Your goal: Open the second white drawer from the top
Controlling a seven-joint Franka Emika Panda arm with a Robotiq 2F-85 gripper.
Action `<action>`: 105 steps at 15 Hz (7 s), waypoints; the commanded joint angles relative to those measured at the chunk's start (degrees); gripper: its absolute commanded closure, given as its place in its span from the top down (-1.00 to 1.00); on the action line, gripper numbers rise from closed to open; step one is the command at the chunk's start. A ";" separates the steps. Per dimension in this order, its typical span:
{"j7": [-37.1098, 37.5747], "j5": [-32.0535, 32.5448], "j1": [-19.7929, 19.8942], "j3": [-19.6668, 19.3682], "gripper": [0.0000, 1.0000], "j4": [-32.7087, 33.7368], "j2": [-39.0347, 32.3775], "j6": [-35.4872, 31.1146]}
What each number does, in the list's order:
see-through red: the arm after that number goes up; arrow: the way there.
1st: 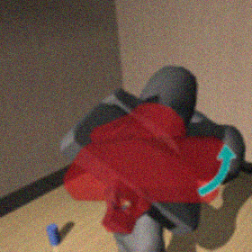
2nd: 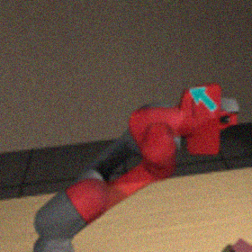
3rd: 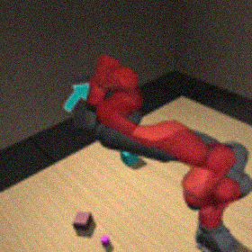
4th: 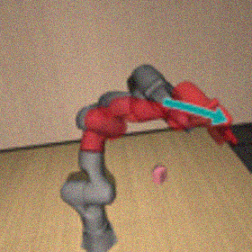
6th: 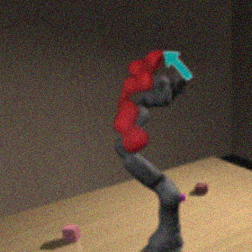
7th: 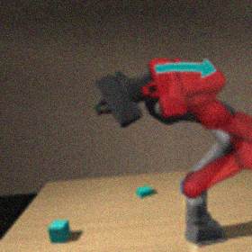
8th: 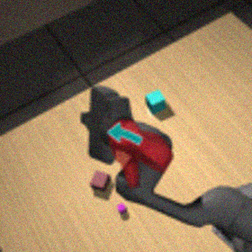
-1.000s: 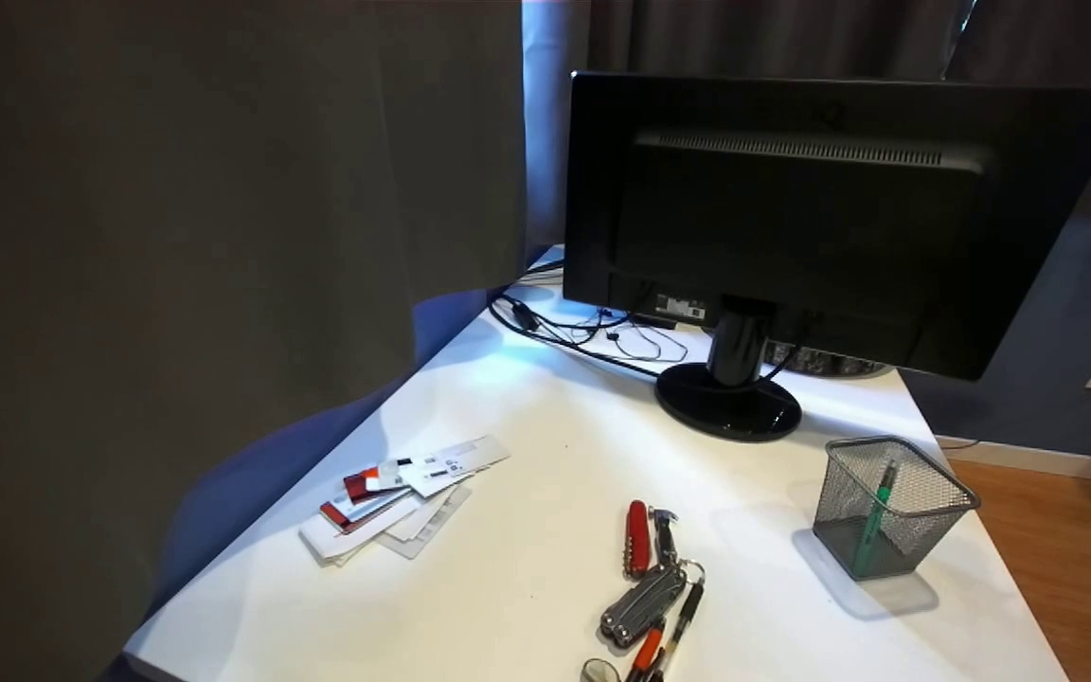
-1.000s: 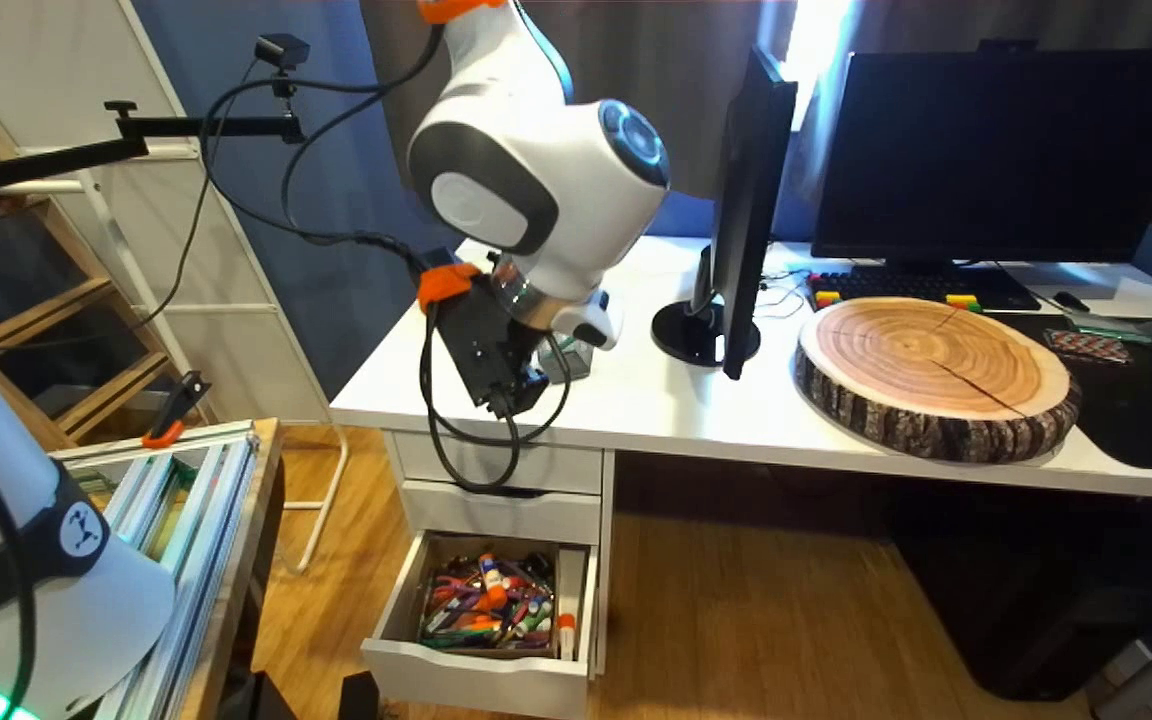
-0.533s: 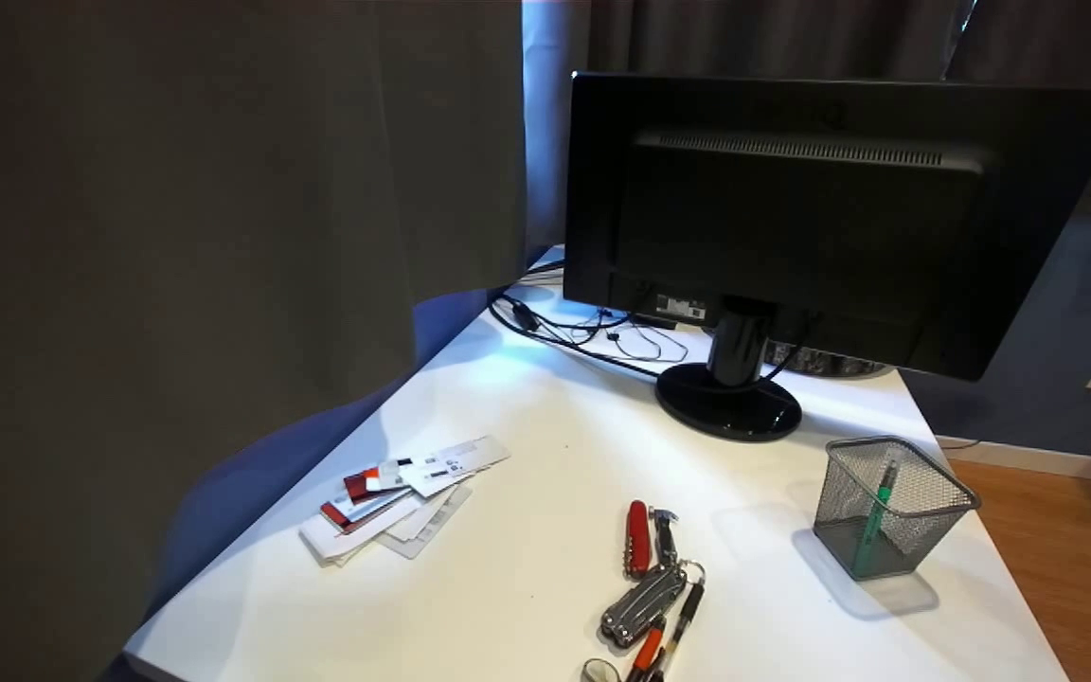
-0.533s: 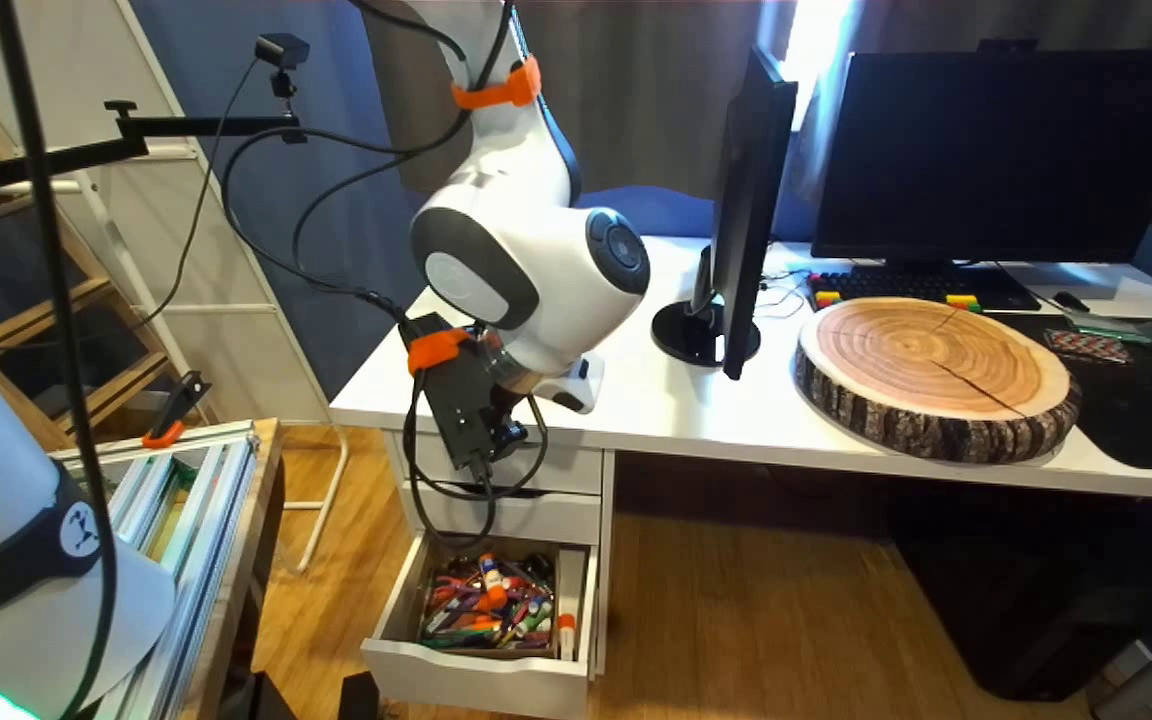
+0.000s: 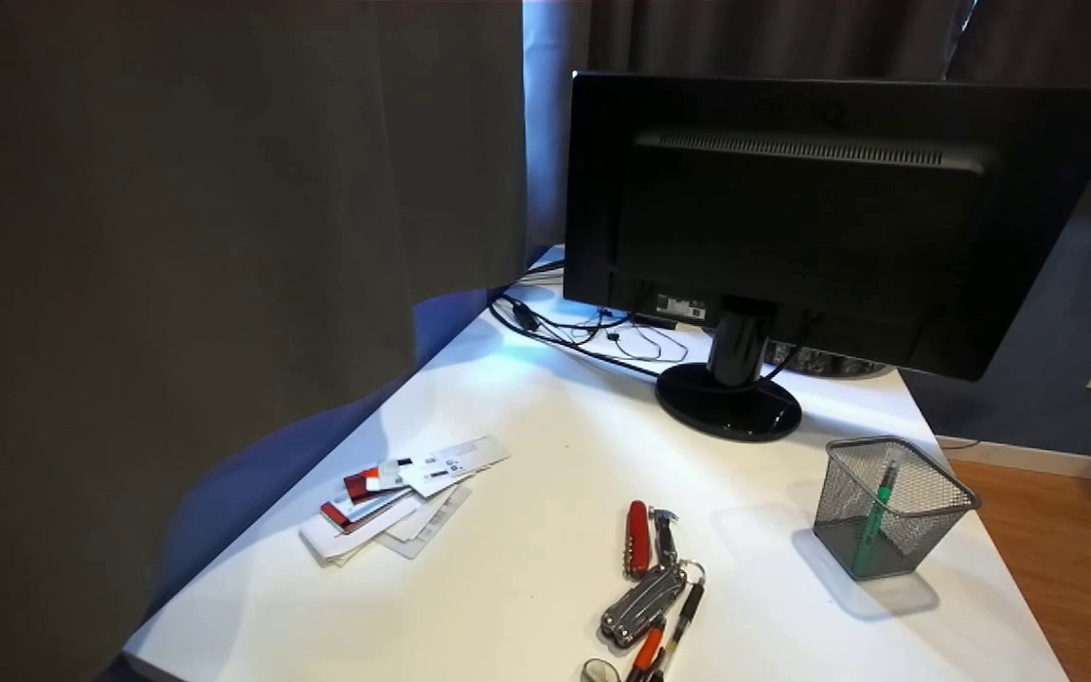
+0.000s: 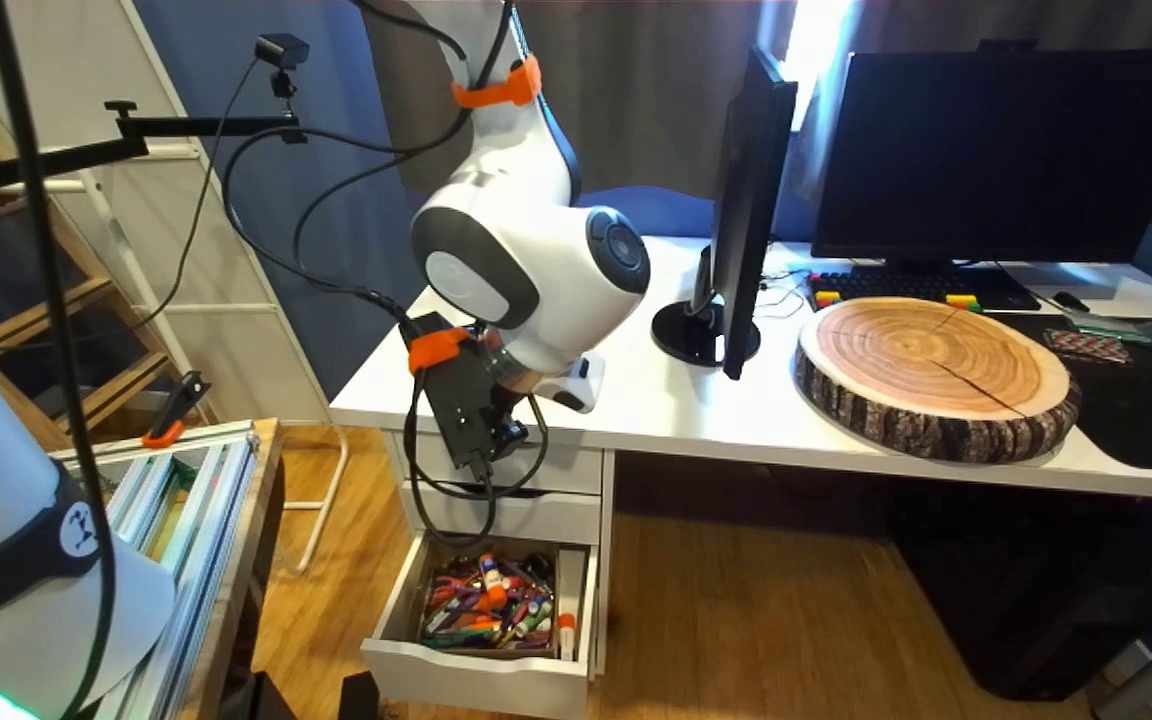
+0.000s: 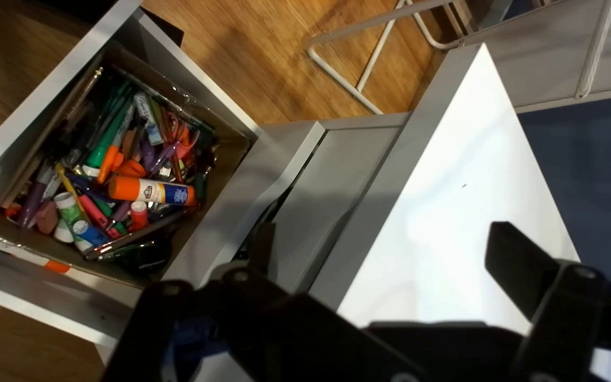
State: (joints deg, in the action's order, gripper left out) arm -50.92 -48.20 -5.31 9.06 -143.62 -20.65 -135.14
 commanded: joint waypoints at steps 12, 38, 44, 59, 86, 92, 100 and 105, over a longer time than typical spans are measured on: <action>-30.21 -46.10 3.46 5.17 1.00 10.86 -24.97 -15.59; -36.60 -50.63 1.20 3.97 1.00 25.15 -43.29 -14.26; -36.58 -52.86 1.99 4.23 1.00 28.52 -47.07 -14.22; -35.22 -56.65 -0.74 0.46 1.00 34.58 -52.40 -5.58; -28.22 -67.62 -13.68 -8.32 1.00 33.93 -51.02 -9.82; -28.61 -68.31 -14.78 -9.41 1.00 32.83 -50.25 -12.44; -28.92 -69.96 -16.38 -11.89 1.00 28.47 -48.41 -17.48; -31.23 -72.71 -16.00 -13.09 1.00 26.50 -47.82 -21.16</action>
State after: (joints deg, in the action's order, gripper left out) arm -79.67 -117.49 -20.05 -2.72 -115.96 -68.91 -154.31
